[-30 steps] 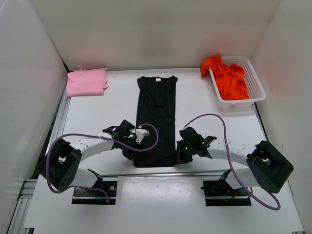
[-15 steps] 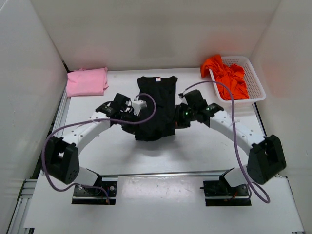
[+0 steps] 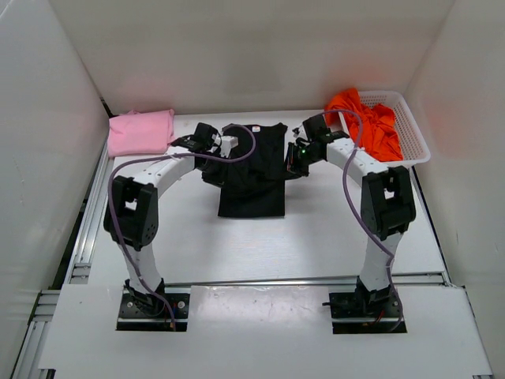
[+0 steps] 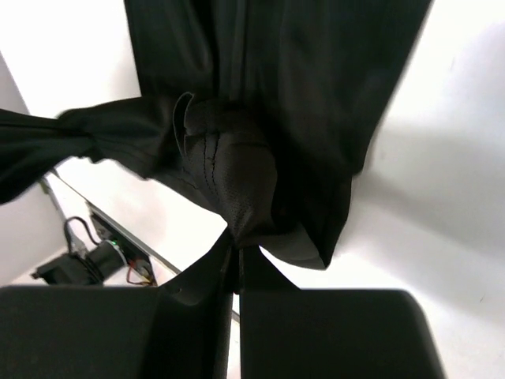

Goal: Fold and stack the t-shirts
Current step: Fold the folded rectangular tshirt in 1/3 of the way

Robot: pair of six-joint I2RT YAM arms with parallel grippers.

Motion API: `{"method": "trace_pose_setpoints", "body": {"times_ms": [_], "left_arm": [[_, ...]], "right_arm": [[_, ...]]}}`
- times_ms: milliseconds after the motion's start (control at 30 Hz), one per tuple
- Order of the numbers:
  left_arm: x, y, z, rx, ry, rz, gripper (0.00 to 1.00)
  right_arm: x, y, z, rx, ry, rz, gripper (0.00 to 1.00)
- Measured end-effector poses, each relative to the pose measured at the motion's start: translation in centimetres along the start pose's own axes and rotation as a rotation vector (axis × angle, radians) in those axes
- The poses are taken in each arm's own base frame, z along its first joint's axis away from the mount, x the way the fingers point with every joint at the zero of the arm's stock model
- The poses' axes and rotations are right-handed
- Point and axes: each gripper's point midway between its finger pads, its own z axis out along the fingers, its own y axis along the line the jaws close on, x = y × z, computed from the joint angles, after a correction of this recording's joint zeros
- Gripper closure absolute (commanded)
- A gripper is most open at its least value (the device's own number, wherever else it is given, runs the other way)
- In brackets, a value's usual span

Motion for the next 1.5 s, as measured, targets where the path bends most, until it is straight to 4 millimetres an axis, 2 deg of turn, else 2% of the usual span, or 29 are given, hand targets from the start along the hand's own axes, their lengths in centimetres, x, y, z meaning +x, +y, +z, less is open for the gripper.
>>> {"method": "trace_pose_setpoints", "body": {"times_ms": [167,333,433,567,767,800,867,900,933,1000,1100,1133,1200,1333,1367,1433,1500], "left_arm": [[-1.3,2.4,1.4,-0.027,0.007,-0.040,0.89],[-2.2,6.0,2.6,-0.037,0.009,-0.112,0.89],[-3.1,7.6,3.6,-0.019,0.002,-0.142,0.79],[-4.6,8.0,4.9,0.024,-0.010,-0.148,0.82],[-7.4,7.5,5.0,0.064,-0.063,-0.120,0.87],[-7.6,7.4,5.0,0.068,-0.068,-0.116,0.87],[-7.8,7.3,4.9,0.072,-0.074,-0.113,0.81],[-7.8,7.3,4.9,0.073,-0.073,-0.113,0.75],[-7.8,7.3,5.0,0.073,-0.071,-0.112,0.70],[-7.7,7.4,5.2,0.071,-0.065,-0.115,0.65],[-8.5,7.9,5.6,0.059,-0.075,-0.111,0.51],[-8.9,8.2,5.5,0.046,-0.082,-0.108,0.46],[-10.1,8.8,5.0,0.019,-0.109,-0.102,0.45],[-13.4,9.9,2.7,-0.059,-0.202,-0.073,0.40],[-13.9,10.1,2.0,-0.077,-0.220,-0.068,0.40],[-14.0,10.1,0.6,-0.109,-0.238,-0.065,0.38],[-12.8,9.8,-1.0,-0.134,-0.228,-0.074,0.38]], "right_arm": [[-3.0,0.6,0.7,-0.052,-0.012,-0.004,1.00],[-4.4,-0.7,2.9,-0.070,0.020,0.031,1.00],[-4.8,-2.3,4.3,-0.071,0.047,0.078,1.00],[-5.5,-4.1,5.2,-0.060,0.054,0.133,1.00],[-7.1,-5.0,4.4,-0.065,0.011,0.181,1.00],[-7.4,-5.0,4.3,-0.069,0.006,0.183,0.92],[-8.0,-4.6,4.0,-0.079,-0.006,0.191,0.83],[-8.3,-4.4,4.1,-0.086,-0.012,0.189,0.74],[-8.7,-4.3,4.1,-0.092,-0.018,0.191,0.69],[-9.2,-4.2,4.4,-0.101,-0.024,0.197,0.66],[-9.3,-4.4,4.9,-0.103,-0.019,0.219,0.64],[-9.4,-4.6,4.9,-0.100,-0.020,0.231,0.63],[-9.8,-4.9,4.7,-0.090,-0.036,0.239,0.60],[-10.7,-5.0,3.4,-0.063,-0.090,0.222,0.54],[-10.4,-5.0,2.8,-0.049,-0.103,0.216,0.48],[-9.4,-4.6,1.2,-0.023,-0.119,0.201,0.43],[-7.8,-4.1,-0.2,-0.002,-0.123,0.180,0.41]]}}
